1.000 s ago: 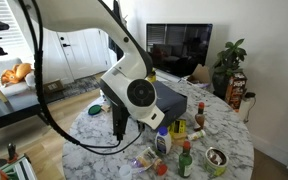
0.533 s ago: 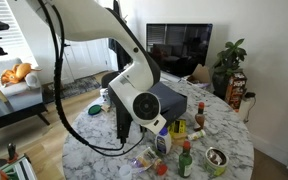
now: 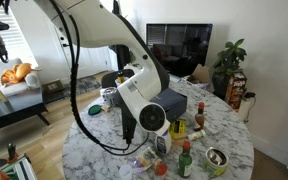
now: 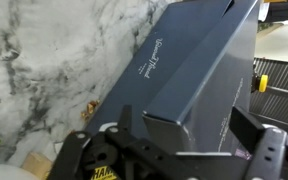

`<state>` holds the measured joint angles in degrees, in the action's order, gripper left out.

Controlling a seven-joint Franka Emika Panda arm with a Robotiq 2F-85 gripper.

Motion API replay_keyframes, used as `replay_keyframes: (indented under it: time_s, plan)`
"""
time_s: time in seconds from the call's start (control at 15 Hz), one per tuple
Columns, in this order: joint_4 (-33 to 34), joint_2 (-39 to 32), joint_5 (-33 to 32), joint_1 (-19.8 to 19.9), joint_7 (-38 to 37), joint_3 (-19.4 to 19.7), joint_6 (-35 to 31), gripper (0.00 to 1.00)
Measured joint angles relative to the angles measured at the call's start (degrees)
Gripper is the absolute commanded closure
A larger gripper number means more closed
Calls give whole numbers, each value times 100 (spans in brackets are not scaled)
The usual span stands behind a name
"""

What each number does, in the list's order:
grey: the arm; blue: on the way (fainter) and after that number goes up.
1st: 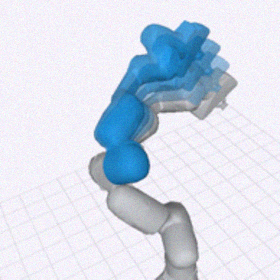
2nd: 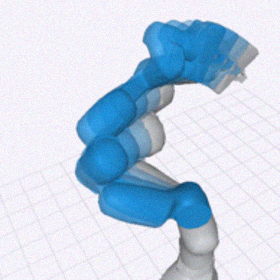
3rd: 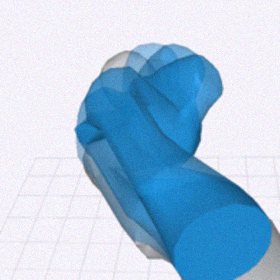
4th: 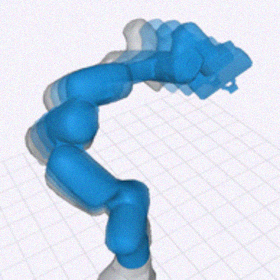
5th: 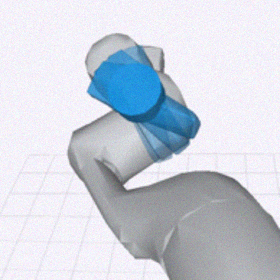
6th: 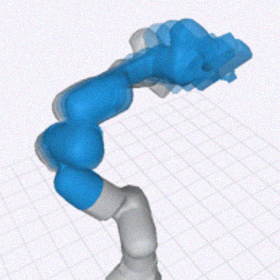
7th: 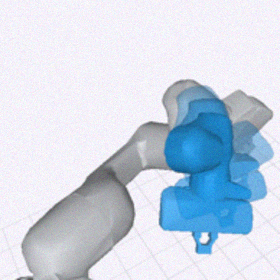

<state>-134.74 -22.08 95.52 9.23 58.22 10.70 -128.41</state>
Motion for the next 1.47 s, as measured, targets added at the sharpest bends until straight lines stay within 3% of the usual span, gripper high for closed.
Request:
replay_keyframes:
  time_s: [0.53, 0.6, 0.73, 0.93, 1.0, 1.47]
  plan:
    - [234, -307, 150, 149, 85, 69, 537, 0]
    - [257, -332, 170, 164, 85, 78, 610, 4]
    - [294, -373, 189, 194, 85, 94, 738, 14]
    - [324, -415, 191, 221, 85, 119, 881, 47]
    - [338, -435, 191, 226, 85, 129, 918, 55]
    - [419, -530, 192, 310, 82, 190, 1418, 85]
